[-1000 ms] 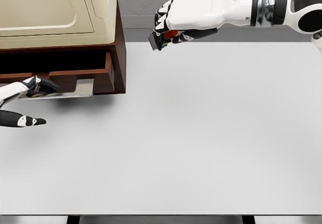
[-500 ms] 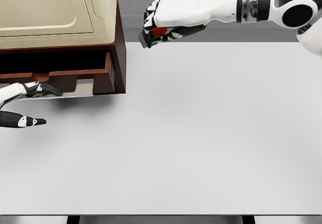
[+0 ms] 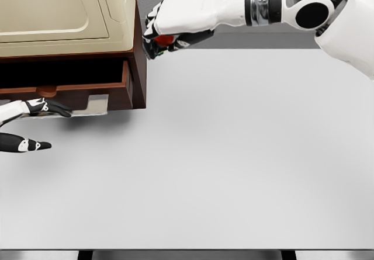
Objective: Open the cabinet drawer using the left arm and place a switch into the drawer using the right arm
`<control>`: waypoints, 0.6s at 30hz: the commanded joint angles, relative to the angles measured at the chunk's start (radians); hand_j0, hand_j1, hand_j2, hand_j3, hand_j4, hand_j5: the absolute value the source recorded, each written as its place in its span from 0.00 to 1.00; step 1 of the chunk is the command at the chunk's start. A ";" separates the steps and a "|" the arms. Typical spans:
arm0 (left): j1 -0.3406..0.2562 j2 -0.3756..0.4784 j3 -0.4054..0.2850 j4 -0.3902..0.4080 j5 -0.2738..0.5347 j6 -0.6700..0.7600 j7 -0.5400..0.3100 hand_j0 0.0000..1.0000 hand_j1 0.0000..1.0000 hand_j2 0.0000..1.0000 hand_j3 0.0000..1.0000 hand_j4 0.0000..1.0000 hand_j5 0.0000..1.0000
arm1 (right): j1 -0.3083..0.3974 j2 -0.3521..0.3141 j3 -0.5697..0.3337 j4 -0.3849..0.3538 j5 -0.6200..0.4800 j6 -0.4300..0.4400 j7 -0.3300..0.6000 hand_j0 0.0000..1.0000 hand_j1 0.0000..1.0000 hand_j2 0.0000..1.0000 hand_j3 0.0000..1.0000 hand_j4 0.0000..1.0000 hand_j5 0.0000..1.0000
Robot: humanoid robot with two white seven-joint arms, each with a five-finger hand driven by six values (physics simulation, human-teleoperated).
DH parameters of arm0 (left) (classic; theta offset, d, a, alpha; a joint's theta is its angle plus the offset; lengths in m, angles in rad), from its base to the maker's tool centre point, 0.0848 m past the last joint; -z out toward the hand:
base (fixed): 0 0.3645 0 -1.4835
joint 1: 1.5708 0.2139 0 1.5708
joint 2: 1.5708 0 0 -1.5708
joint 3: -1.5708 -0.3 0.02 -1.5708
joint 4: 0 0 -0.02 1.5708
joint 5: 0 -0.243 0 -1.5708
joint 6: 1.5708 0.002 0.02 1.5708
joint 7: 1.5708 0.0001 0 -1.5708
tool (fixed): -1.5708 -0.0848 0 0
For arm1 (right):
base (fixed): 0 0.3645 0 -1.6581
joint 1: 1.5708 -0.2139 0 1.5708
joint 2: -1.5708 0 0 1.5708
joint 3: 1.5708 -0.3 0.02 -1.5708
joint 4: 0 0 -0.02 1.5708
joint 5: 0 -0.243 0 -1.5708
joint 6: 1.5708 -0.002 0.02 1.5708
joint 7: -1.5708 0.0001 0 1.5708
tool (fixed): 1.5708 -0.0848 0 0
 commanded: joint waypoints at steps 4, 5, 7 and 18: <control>0.000 0.004 -0.008 -0.010 -0.021 -0.006 -0.008 0.76 0.76 0.76 0.76 0.76 0.76 | -0.009 0.046 -0.001 0.004 -0.007 0.003 -0.001 0.46 0.46 0.46 0.46 0.46 0.46; 0.002 0.004 -0.008 -0.010 -0.021 -0.006 -0.008 0.76 0.76 0.76 0.76 0.76 0.76 | -0.014 0.058 -0.001 0.004 -0.007 0.003 -0.001 0.46 0.46 0.46 0.46 0.46 0.46; 0.002 0.007 -0.008 -0.016 -0.021 -0.006 -0.008 0.76 0.76 0.76 0.76 0.76 0.76 | -0.015 0.072 0.004 0.019 -0.006 0.003 0.000 0.46 0.46 0.46 0.46 0.46 0.46; 0.002 0.022 -0.010 -0.027 -0.021 -0.006 -0.008 0.76 0.76 0.76 0.76 0.76 0.76 | -0.011 0.097 0.006 -0.031 -0.006 0.003 -0.004 0.46 0.46 0.46 0.46 0.46 0.46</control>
